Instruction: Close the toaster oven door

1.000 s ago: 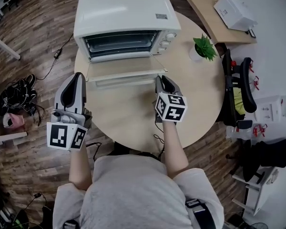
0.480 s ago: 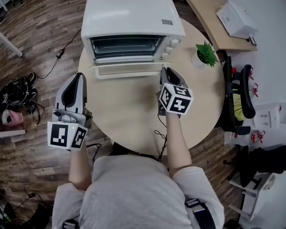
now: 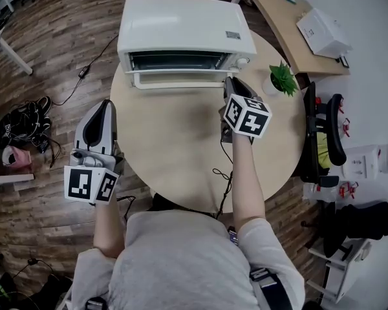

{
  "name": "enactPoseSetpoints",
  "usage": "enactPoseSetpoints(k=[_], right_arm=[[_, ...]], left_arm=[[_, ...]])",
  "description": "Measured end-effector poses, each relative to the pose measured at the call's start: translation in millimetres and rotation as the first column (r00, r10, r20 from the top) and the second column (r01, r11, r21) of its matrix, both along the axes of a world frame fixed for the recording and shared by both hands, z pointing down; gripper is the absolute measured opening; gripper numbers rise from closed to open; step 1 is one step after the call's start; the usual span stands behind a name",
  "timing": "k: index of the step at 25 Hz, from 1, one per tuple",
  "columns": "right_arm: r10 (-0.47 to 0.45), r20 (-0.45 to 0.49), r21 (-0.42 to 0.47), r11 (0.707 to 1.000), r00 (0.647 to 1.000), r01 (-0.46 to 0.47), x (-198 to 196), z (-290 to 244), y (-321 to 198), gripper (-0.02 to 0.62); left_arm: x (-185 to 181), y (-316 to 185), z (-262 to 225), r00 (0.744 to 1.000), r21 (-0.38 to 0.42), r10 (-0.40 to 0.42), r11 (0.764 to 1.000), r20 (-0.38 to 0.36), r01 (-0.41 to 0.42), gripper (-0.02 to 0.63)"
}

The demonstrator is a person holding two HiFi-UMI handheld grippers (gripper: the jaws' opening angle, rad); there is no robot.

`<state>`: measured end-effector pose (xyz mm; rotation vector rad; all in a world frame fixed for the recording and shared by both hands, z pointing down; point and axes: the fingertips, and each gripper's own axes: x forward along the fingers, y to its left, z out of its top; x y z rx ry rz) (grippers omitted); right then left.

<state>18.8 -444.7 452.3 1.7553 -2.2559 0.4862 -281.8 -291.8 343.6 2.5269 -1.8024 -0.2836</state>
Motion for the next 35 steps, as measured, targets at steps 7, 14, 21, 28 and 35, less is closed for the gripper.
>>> enactPoseSetpoints(k=[7,14,21,28,35], right_arm=[[-0.002,0.019,-0.014,1.0,1.0,0.002,-3,-7,-17,0.063],[0.009,0.028,-0.023,1.0,1.0,-0.008,-6,-12,-36,0.061],[0.021,-0.001,-0.025,0.999,1.0,-0.021,-6,-17,-48,0.06],[0.033,-0.036,-0.019,0.999,0.999,-0.034,-8,-19,-56,0.057],[0.038,-0.044,-0.008,0.999,0.998,-0.038,-9,-20,-58,0.056]], left_arm=[[-6,0,2,1.0,0.001,-0.004,1.0,-0.01,0.004,0.006],[-16,0,2,1.0,0.003,-0.019,1.0,-0.017,0.019,0.006],[-26,2,3,0.999,0.0,-0.041,0.999,-0.018,0.041,0.006],[-36,3,4,0.998,0.0,-0.059,0.998,-0.017,0.059,0.006],[-36,4,2,0.998,-0.001,-0.058,0.998,-0.014,0.058,0.006]])
